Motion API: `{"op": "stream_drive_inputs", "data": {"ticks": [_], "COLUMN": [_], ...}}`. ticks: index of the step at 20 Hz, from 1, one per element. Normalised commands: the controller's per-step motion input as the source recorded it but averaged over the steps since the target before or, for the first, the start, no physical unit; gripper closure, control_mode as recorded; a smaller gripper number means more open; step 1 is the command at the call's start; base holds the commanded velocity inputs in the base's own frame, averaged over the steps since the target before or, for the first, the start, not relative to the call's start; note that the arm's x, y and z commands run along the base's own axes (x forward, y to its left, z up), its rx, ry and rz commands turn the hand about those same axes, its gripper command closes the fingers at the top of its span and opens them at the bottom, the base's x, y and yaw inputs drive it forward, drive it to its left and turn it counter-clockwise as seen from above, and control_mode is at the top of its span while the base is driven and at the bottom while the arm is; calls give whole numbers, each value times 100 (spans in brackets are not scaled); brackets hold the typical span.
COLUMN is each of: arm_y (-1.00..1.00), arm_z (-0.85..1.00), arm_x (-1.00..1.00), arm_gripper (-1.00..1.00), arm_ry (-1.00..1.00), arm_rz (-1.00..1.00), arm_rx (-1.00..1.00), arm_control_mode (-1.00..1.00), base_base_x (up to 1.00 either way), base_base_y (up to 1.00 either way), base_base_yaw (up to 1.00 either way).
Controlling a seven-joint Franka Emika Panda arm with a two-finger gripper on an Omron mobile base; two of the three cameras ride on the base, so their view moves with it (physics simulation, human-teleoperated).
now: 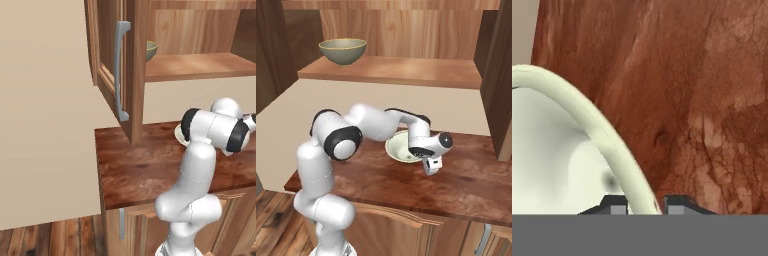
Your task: Open the cabinet. Pick the bowls from the counter and place them in the cabinet. Then close the cabinet.
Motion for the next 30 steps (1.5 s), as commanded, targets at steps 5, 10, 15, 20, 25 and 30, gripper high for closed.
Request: {"op": "stream_drive_inputs", "data": {"ticks": [5, 10, 15, 20, 25, 30], "arm_y": [11, 17, 22, 19, 15, 8], "arm_z": [13, 40, 79, 62, 53, 74], "arm_x": [-26, -25, -19, -38, -69, -67], "arm_gripper": [100, 100, 100, 100, 100, 100], "arm_ry": [-15, -3, 0, 0, -5, -3], "arm_rz": [-3, -1, 0, 0, 0, 0], "arm_rx": [0, -6, -20, -19, -14, -9], "arm_control_mode": [-100, -100, -100, -100, -100, -100], "base_base_x": [0, 0, 0, 0, 0, 0], "base_base_y": [0, 0, 0, 0, 0, 0], "base_base_yaw": [0, 0, 0, 0, 0, 0]}}
